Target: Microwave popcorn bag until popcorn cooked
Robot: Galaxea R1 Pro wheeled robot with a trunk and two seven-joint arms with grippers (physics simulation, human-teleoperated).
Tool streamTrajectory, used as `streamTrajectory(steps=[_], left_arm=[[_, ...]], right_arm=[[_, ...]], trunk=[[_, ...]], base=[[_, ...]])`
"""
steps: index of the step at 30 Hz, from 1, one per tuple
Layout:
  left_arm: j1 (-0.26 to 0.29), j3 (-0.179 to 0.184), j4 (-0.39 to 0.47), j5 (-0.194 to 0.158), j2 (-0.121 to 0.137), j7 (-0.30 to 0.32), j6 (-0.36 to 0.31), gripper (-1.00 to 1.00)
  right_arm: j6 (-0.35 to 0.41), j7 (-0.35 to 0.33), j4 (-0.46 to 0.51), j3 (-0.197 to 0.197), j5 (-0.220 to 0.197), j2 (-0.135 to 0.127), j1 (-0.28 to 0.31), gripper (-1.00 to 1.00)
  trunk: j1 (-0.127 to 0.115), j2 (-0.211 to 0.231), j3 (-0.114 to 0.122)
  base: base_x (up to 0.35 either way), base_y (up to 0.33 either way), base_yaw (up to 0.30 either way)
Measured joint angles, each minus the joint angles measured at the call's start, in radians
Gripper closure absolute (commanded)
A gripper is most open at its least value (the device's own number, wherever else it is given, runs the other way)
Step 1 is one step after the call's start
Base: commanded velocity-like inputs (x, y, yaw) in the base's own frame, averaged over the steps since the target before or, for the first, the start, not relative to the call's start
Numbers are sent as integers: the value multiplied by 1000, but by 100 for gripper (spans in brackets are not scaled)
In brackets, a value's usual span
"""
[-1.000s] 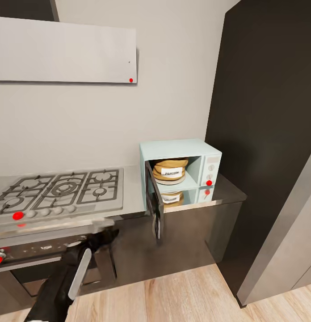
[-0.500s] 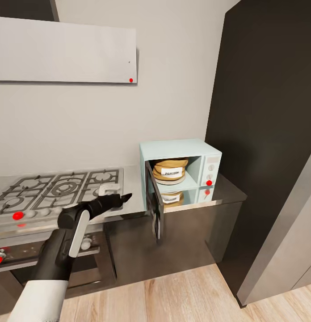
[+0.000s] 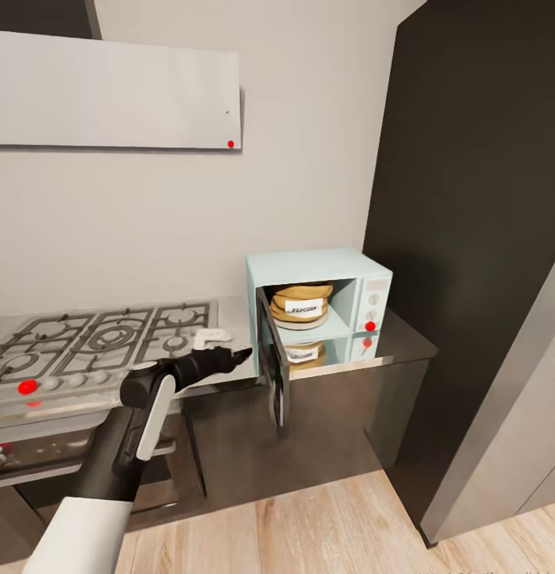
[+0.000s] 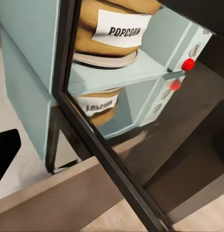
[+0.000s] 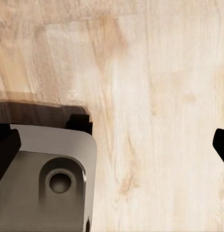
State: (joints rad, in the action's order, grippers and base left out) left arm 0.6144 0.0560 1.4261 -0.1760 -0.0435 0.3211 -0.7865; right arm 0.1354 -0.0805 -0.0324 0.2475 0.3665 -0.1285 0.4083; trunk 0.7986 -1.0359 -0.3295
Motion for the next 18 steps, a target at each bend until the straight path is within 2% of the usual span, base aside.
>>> streamTrajectory(steps=[9,15,16,18], left_arm=[[0,8,-2,6,-27,-4,0,-100],[0,9,1,7,-32,-4,0,-100],[0,9,1,5,-38,-4,-1,-100],[0,9,0,3,-64,-6,-3,-100]], right_arm=[[-2,3,0,0,-1,0,-5,-100],[-4,3,0,0,-1,0,-8,-100],[-4,3,0,0,-1,0,-8,-100],[-4,3,0,0,-1,-1,-8,-100]], trunk=[[0,0,9],[0,0,14],[0,0,15],[0,0,17]], base=[[0,0,-186],[0,0,-201],[0,0,-203],[0,0,-203]])
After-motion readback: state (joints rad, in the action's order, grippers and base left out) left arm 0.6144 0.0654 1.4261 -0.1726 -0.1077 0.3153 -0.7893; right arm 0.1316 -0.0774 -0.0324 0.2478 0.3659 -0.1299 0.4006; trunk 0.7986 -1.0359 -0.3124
